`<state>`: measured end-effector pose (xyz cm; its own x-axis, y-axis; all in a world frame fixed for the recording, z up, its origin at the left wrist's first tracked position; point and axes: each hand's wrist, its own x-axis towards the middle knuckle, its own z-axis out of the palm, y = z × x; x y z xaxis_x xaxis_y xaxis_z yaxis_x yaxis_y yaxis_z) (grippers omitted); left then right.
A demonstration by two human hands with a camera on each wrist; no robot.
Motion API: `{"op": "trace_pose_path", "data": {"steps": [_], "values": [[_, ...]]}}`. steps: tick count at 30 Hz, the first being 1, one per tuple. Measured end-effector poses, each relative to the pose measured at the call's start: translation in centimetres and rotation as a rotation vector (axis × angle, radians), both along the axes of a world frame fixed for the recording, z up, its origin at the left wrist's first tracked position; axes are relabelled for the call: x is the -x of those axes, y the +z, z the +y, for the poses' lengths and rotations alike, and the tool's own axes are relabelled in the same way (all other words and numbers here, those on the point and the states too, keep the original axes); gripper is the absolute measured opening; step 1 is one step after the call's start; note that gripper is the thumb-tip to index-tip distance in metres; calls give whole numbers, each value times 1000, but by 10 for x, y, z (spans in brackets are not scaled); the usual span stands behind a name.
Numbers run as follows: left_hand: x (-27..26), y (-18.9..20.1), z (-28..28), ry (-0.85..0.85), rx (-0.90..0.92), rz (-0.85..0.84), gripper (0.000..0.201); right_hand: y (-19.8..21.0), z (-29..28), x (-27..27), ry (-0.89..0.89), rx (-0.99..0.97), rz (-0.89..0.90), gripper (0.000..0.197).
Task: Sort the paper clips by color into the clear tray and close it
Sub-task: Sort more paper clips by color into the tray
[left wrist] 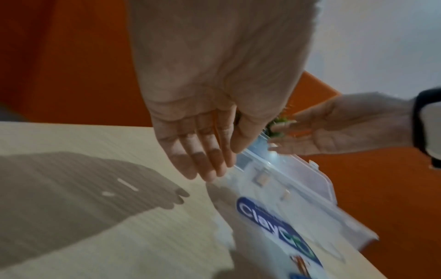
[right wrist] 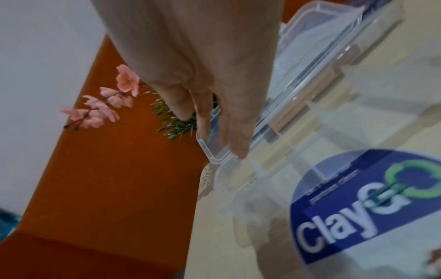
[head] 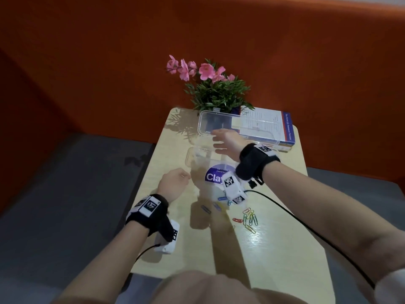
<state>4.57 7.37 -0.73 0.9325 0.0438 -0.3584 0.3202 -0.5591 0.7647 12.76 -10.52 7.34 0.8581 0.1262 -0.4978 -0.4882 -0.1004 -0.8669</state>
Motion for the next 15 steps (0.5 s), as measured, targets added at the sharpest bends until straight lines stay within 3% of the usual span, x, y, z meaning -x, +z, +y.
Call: {"op": "trace_pose_path", "data": {"steps": [4, 8, 12, 15], "values": [[5, 0, -32, -153, -71, -32, 15, -12, -37, 49, 127, 75, -17, 18], [10, -1, -68, -372, -142, -75, 14, -52, -76, 93, 186, 493, 3, 9], [12, -12, -90, -541, -351, -156, 20, -84, -94, 132, 148, 863, -90, 17], [10, -17, -97, -601, -499, -189, 31, -93, -83, 141, 186, 888, -211, 20]]}}
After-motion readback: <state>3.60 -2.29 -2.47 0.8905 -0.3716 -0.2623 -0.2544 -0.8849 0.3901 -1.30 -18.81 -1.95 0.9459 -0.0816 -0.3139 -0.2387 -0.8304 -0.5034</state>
